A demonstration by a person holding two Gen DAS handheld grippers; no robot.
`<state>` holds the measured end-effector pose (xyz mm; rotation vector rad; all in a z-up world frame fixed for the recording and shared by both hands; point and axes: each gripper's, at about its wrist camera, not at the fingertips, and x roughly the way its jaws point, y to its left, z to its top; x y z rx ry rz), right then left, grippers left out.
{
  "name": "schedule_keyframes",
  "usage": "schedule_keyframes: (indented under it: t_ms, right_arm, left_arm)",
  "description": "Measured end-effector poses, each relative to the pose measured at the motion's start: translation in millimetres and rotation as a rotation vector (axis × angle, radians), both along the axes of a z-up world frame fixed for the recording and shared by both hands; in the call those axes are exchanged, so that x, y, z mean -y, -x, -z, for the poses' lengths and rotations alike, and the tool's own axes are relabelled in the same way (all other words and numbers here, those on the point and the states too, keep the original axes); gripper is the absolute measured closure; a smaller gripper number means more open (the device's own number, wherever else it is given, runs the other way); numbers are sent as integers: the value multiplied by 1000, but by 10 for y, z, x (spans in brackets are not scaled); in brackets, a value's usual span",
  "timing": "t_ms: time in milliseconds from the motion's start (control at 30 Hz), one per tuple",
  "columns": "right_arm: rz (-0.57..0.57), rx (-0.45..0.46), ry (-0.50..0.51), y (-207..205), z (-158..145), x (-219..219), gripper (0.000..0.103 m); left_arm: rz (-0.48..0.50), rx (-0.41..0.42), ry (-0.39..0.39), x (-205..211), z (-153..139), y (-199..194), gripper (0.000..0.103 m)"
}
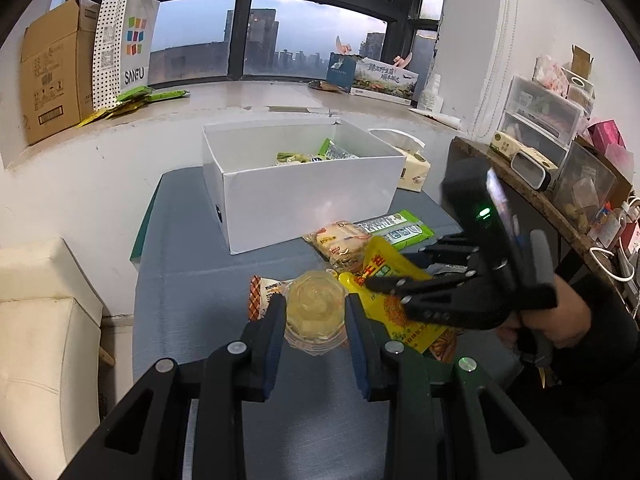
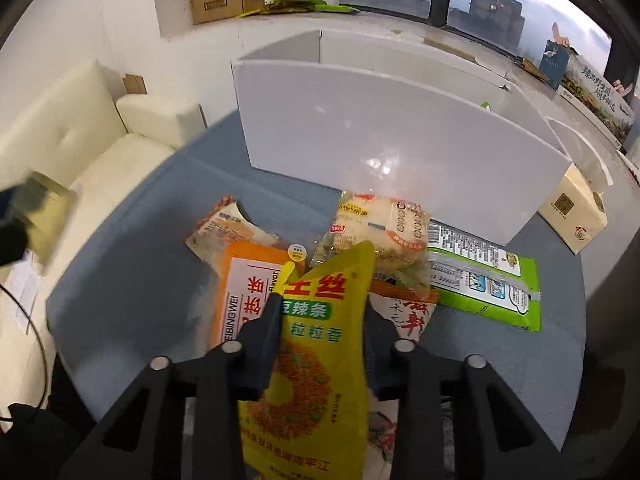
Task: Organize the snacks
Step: 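Carry the jelly cup with the left gripper while the right carries the yellow bag, release both into the box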
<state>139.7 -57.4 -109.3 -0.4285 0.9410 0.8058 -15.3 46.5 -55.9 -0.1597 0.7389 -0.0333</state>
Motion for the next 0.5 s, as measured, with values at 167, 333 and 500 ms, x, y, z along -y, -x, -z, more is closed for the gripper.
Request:
schedule_keyframes:
  t_ms: [167,333,500]
  right_arm:
    - [-17,19,-62,30,-271,72,81]
    - [-17,36,-130,13,-546,138,97]
    - [-9,73,-180,5,-808,231,99]
  left_arm:
    - [-5,3,30,-40,-1,-47,70]
    - [6,20,33,-58,-77,-172,70]
    - [19,58,29,-76,-203,-309,70]
